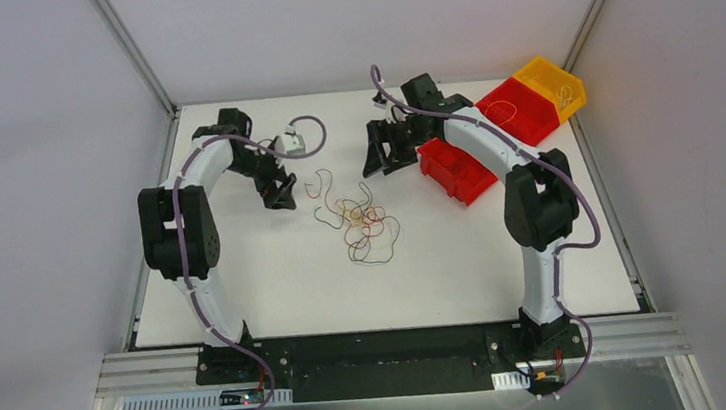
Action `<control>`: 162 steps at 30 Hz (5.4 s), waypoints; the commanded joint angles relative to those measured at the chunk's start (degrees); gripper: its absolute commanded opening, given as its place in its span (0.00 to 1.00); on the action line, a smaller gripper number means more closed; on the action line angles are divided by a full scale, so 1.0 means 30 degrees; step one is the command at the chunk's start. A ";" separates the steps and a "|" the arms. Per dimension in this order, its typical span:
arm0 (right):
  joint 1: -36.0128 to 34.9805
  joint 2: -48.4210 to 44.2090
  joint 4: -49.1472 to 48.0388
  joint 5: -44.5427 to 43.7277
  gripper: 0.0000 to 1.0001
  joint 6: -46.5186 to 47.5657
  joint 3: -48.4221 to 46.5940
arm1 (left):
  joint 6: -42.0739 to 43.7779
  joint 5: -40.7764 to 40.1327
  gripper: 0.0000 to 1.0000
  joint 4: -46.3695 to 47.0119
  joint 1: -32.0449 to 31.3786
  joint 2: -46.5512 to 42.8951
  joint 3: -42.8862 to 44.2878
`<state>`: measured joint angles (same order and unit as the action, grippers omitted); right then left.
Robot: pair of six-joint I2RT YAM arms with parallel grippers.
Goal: Untangle the cables
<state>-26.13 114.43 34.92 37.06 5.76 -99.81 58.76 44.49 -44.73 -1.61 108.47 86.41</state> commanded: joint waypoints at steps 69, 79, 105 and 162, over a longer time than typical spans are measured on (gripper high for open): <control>0.0694 0.0809 0.4439 -1.1009 0.15 0.9896 0.6978 | -2.2154 -0.8733 0.00 1.0427 0.2701 -0.3930 1.9883; 0.0806 -0.0034 0.4373 -1.1587 0.05 1.1185 0.8621 | -2.0515 -1.2828 0.00 1.0498 0.3600 -0.4265 2.0202; 0.1871 -0.3668 0.4474 -1.2612 0.00 1.3419 1.1853 | -2.1254 -1.1351 0.00 1.0491 0.6160 -0.6016 1.5695; -0.1444 0.1288 0.6750 -1.0314 0.16 0.8749 0.6328 | -0.6129 -0.3793 0.00 0.8693 -0.5467 -0.7232 -0.6221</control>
<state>-30.26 116.86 51.53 14.33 27.73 -83.77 51.62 30.98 -20.78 -27.49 100.75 66.46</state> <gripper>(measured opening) 0.200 0.011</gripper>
